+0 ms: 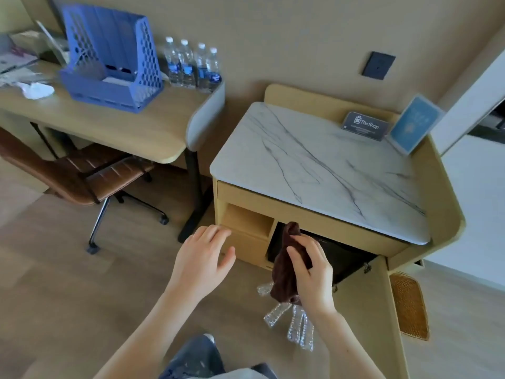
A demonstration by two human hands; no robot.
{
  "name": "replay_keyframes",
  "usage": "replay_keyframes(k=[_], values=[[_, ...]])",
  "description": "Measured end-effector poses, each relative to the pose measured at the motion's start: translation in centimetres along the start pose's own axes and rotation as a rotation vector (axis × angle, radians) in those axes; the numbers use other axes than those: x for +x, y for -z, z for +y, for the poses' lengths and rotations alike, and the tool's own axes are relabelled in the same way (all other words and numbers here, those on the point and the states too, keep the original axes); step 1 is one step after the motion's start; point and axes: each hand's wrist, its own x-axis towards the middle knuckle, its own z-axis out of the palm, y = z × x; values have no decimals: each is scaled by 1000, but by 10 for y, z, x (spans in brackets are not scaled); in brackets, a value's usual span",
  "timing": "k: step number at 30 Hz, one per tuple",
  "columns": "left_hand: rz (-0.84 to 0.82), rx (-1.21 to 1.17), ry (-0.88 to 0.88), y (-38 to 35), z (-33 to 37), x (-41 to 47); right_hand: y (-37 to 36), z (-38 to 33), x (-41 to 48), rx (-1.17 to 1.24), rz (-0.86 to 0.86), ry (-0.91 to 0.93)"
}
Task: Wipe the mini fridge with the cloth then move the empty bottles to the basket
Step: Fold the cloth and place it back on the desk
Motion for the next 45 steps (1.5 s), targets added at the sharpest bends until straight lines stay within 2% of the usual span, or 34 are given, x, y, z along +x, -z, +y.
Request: replay_keyframes(k=[6,12,17,22,27,31,37,45], values=[[74,61,184,17,-31,-42,-51,-8,4,-34,-223,97],[127,102,326,45,-81,-67,-120,-26,15,-35,-332,174],[166,113,385,73,-142,-74,-190,-51,29,16,-344,115],[182,99,464,94,-198,-76,-252,-81,46,13,-327,187],[205,75,531,100,-240,-70,-295,-98,69,73,-340,119],[201,74,540,98,-267,-44,-322,-100,97,86,-346,63],[177,93,534,88,-321,21,-372,-82,168,113,-344,82],[116,124,519,92,-408,163,-448,-96,307,145,-290,114]])
